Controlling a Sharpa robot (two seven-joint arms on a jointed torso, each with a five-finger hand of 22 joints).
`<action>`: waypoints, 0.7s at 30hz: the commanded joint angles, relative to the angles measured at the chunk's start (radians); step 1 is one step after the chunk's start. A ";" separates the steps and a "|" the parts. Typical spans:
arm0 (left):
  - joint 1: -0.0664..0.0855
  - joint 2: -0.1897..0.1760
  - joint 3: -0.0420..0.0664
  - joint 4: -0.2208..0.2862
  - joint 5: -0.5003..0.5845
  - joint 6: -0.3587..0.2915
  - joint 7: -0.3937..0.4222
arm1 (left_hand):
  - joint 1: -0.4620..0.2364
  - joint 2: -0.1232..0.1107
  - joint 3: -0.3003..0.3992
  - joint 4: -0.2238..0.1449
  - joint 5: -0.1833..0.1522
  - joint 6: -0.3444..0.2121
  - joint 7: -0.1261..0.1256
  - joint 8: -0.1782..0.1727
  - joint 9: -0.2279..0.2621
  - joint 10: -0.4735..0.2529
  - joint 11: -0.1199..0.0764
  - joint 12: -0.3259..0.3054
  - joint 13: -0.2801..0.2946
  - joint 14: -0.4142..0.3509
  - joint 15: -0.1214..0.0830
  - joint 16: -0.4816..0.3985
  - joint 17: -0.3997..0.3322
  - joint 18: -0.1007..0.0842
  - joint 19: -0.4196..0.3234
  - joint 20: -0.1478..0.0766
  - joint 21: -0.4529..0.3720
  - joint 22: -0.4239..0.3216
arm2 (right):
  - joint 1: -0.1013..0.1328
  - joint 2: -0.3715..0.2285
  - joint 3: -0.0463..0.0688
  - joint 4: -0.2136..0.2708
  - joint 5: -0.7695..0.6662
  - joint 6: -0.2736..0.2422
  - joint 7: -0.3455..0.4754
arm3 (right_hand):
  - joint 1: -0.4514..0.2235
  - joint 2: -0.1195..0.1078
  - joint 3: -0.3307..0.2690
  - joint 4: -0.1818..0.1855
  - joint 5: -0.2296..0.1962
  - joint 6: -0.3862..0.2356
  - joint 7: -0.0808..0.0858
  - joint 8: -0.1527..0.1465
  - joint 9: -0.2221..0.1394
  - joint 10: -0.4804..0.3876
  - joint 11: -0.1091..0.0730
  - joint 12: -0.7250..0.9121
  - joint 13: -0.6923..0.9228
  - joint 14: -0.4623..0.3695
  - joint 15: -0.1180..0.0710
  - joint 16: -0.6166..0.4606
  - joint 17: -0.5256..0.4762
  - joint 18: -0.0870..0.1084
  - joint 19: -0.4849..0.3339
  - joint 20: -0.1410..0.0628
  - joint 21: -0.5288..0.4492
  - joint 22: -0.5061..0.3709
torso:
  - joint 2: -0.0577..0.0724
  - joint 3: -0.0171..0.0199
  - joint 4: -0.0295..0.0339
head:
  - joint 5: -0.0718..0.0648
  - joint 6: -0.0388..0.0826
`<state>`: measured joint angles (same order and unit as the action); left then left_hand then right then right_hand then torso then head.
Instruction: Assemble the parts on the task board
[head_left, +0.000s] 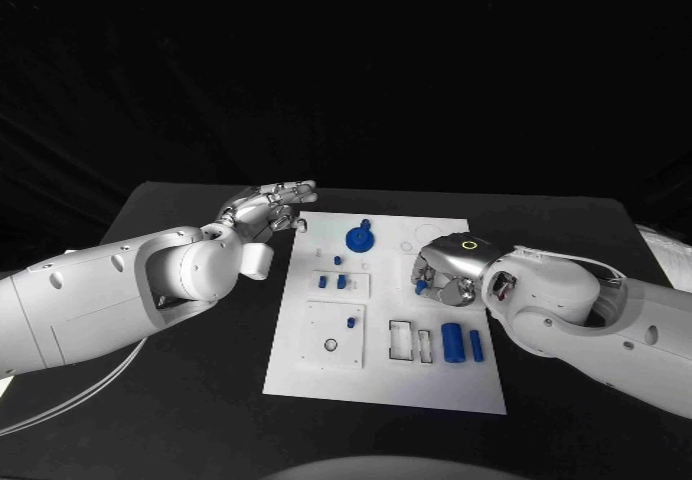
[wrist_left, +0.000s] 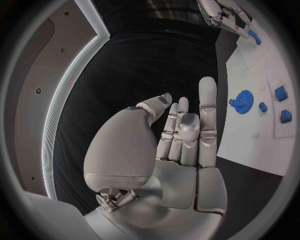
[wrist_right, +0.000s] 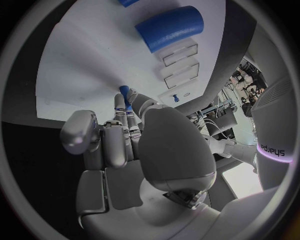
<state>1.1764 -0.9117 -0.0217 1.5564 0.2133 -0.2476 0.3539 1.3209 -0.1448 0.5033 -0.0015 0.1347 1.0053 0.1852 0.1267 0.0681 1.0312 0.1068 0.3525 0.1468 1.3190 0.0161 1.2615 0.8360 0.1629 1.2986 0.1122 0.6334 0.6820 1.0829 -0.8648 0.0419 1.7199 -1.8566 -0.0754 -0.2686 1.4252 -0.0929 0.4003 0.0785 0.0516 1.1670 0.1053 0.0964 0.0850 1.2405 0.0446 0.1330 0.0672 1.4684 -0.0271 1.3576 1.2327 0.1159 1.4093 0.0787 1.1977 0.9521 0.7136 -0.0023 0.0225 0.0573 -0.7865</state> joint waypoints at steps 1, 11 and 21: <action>0.000 0.000 0.001 0.001 -0.004 0.019 0.003 | 0.002 0.005 0.002 -0.005 0.006 -0.007 -0.003 0.006 0.000 -0.008 -0.001 0.005 0.001 -0.006 0.001 -0.005 -0.001 0.018 -0.008 -0.001 -0.005 -0.002 | -0.004 0.007 -0.002 -0.001 -0.028 -0.020 0.001 | 0.000 0.018 0.008 0.000 -0.003 0.010 -0.001 0.005 0.007 0.010 0.000 -0.005 0.000 0.049 -0.007 0.007 0.003 -0.005 0.000 -0.009 0.007 0.003 | -0.001 -0.0002 0.0008 | -0.002 0.001; 0.000 -0.002 0.000 0.000 -0.004 0.018 0.001 | 0.003 0.005 0.002 -0.006 0.006 -0.007 -0.003 0.007 0.001 -0.009 -0.001 0.008 0.001 -0.006 0.001 -0.004 -0.003 0.018 -0.008 -0.001 -0.005 -0.002 | -0.001 -0.023 0.001 0.042 -0.010 -0.039 -0.009 | -0.003 0.016 0.012 0.000 -0.003 0.015 -0.001 0.006 0.009 0.017 -0.001 -0.008 0.000 0.049 -0.008 0.009 0.005 -0.005 0.002 -0.010 0.008 0.005 | -0.001 -0.0005 -0.0001 | -0.003 0.003; 0.000 -0.002 0.000 -0.003 -0.005 0.017 -0.001 | 0.004 0.006 0.002 -0.007 0.006 -0.007 -0.003 0.008 0.001 -0.011 -0.001 0.009 0.001 -0.006 0.001 -0.004 -0.002 0.018 -0.008 -0.001 -0.005 -0.002 | 0.045 -0.081 0.012 0.141 0.060 -0.040 -0.023 | -0.006 0.011 0.014 0.000 -0.003 0.015 0.000 0.004 0.010 0.018 0.000 -0.013 0.000 0.049 -0.009 0.009 0.005 -0.006 0.002 -0.011 0.009 0.007 | 0.000 0.0003 0.0007 | -0.004 0.005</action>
<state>1.1764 -0.9150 -0.0219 1.5532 0.2131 -0.2475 0.3514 1.3209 -0.1448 0.5060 -0.0042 0.1347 1.0054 0.1852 0.1308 0.0681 1.0274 0.1033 0.3573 0.1466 1.3190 0.0160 1.2615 0.8343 0.1628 1.2986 0.1122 0.6334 0.6811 1.1288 -0.9463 0.0548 1.8533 -1.8260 -0.1093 -0.2810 1.4213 -0.0839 0.4075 0.0773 0.0456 1.1714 0.1045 0.0985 0.0854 1.2534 0.0436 0.1237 0.0681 1.4647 -0.0307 1.3633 1.2370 0.1159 1.4128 0.0752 1.2037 0.9576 0.7120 -0.0028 0.0225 0.0522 -0.7815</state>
